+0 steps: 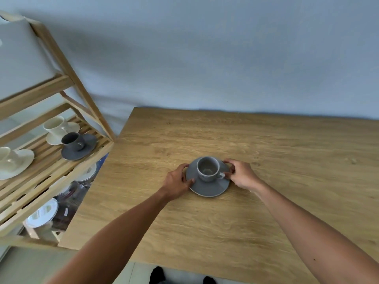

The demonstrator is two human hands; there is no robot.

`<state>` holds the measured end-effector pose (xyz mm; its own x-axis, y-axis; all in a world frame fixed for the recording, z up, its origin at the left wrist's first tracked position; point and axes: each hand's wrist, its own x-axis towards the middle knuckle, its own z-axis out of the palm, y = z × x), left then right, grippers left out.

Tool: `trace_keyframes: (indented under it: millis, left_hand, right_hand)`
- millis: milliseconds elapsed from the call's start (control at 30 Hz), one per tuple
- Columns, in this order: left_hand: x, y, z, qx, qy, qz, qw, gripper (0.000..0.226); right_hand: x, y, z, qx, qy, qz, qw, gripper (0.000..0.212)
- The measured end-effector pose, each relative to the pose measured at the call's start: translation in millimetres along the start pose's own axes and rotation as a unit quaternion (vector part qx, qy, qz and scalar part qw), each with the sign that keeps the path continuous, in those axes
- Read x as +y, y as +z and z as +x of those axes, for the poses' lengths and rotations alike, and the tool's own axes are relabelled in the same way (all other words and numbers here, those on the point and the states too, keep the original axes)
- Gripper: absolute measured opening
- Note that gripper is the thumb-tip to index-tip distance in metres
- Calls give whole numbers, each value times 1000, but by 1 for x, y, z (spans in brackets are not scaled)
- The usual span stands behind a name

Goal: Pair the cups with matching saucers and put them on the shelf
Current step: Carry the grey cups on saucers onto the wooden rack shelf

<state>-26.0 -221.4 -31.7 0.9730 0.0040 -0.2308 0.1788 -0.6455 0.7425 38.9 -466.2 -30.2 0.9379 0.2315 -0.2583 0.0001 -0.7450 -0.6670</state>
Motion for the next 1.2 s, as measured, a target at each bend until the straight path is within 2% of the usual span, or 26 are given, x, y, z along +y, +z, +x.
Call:
trace_keyframes:
  millis: [233,567,900,1200]
  left_hand:
    - [6,-5,5,26,6,-27,999,56]
    - [-3,-36,17,37,-7,-117,992,56]
    - [-53,-119,8,76,-34,-127,988,59]
    - [-136,-218,-43,170,-79,-108,976,57]
  right_hand:
    - [-2,0,7,3,21,75,997,55]
    - [-37,-4,24,-8,-3,98,995,58]
    - [-128,28,55,-57,-65,84,993,58]
    - [-240,121,88,-117,-160,68,978,55]
